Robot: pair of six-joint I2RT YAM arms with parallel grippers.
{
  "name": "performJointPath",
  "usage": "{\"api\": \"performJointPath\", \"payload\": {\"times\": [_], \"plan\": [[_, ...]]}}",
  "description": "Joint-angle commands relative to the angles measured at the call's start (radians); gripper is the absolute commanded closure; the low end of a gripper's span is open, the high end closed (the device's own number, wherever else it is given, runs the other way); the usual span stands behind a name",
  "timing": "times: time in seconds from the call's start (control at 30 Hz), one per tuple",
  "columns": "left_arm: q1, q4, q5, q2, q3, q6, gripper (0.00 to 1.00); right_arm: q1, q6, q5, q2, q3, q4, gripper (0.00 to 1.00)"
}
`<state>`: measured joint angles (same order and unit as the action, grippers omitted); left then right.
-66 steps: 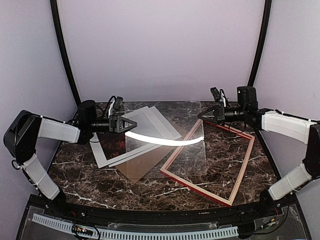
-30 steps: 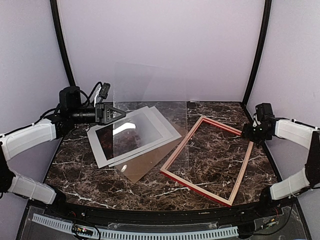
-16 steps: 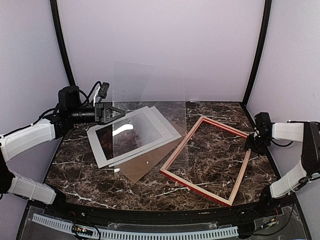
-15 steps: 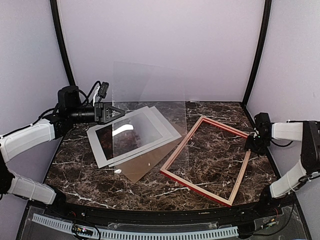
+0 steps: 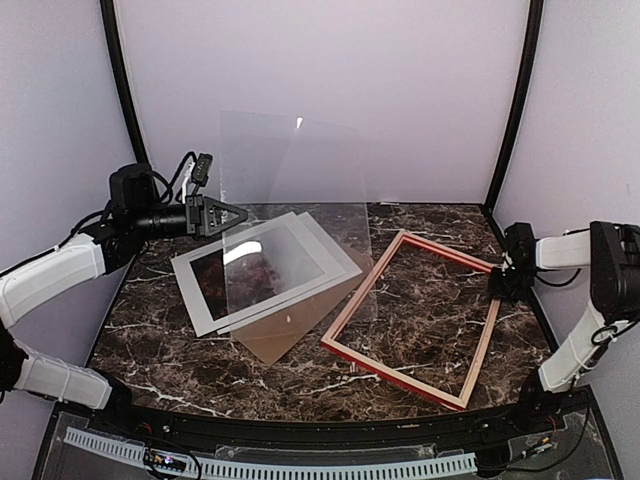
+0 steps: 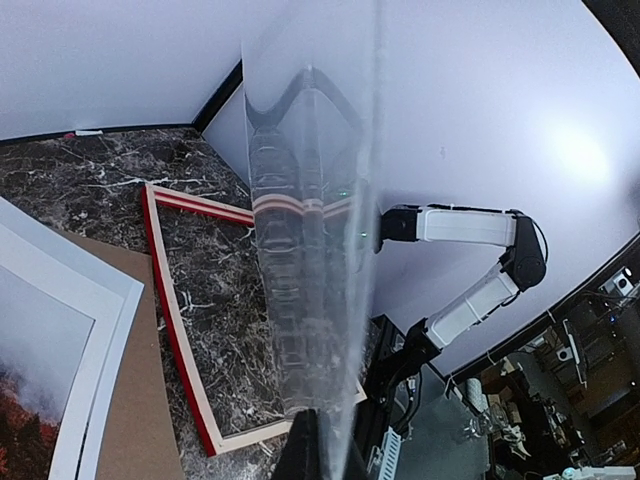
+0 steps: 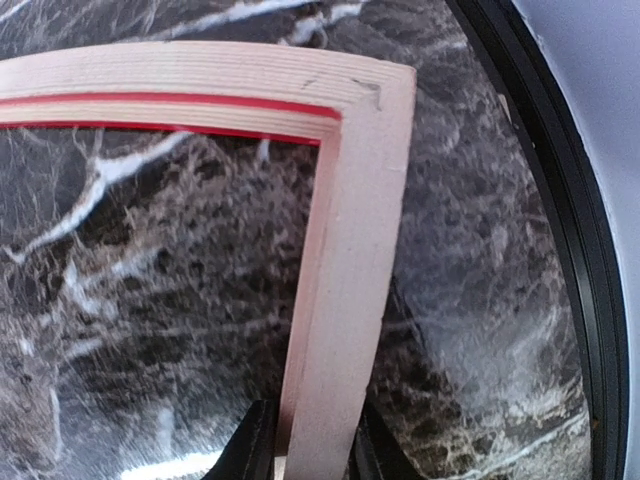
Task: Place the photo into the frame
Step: Rotate the frame body at the center of the board, then place the glass panel in the frame body.
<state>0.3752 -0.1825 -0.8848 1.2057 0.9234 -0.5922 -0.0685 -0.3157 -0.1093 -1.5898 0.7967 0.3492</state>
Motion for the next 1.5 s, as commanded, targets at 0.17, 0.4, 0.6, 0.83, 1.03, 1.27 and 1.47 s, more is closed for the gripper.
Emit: {"api": "performJointPath", "payload": {"times": [0.17, 0.4, 0.6, 0.83, 1.03, 1.27, 1.47], "plan": [[0.001, -0.013, 0.023, 0.033, 0.049, -0.002, 1.00, 0.057, 0.056, 0.027, -0.125, 0.108, -0.036, 0.79], [0.001, 0.022, 0.049, 0.051, 0.051, 0.029, 1.00, 0.154, 0.074, 0.015, -0.228, 0.216, -0.048, 0.81], [0.002, 0.001, 0.049, 0.068, 0.018, -0.006, 1.00, 0.213, 0.094, 0.047, -0.313, 0.312, -0.057, 0.82], [0.054, -0.094, 0.071, 0.094, -0.009, -0.102, 1.00, 0.246, 0.104, 0.177, -0.371, 0.366, -0.085, 0.77], [0.144, -0.240, 0.129, 0.206, -0.012, -0.217, 1.00, 0.246, 0.093, 0.195, -0.361, 0.370, -0.072, 0.59], [0.232, -0.566, 0.119, 0.378, 0.014, -0.462, 1.00, 0.187, 0.045, 0.188, -0.240, 0.336, -0.059, 0.45], [0.269, -0.651, 0.099, 0.544, 0.137, -0.564, 1.00, 0.082, 0.026, 0.212, -0.132, 0.299, -0.058, 0.42]]}}
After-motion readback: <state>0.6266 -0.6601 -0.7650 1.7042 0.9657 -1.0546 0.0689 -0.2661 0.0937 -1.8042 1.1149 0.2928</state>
